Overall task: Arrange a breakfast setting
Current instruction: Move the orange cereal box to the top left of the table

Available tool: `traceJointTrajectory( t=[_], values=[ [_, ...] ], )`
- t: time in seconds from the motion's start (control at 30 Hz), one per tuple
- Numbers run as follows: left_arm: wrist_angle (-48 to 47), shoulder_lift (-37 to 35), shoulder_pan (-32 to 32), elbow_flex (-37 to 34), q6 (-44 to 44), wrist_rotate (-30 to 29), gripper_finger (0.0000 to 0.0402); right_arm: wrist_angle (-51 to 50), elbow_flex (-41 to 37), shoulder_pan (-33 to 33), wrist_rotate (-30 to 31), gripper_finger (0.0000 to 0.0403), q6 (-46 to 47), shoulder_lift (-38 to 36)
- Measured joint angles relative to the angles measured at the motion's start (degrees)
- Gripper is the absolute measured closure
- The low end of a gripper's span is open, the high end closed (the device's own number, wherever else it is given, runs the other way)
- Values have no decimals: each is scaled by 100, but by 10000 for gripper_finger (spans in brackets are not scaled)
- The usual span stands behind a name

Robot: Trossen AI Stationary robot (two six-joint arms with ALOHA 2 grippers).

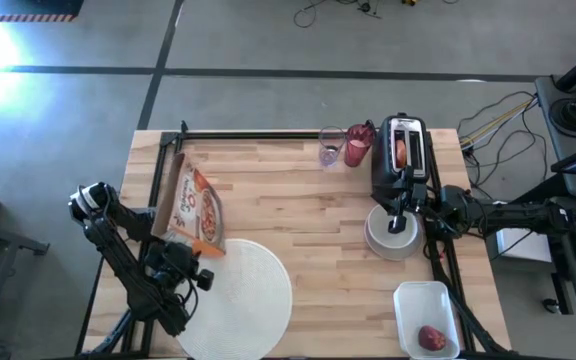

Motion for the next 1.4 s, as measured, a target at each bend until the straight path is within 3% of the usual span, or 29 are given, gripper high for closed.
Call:
traceJointTrajectory(
  t=[0.17,0.37,0.63,1.1,1.4],
  values=[
    [-142,-7,9,91,424,285,389,-1,0,2,-1,284,0,0],
    [-286,-186,18,96,333,410,390,0,0,0,1,284,0,0],
    [-282,-462,283,-596,63,521,390,1,-1,1,-1,284,0,0],
    [-313,-1258,1573,-1872,8,195,391,1,-2,2,1,284,0,0],
    [-249,-1503,2553,-1868,1145,191,391,-25,-2,1,0,284,0,0]
  ],
)
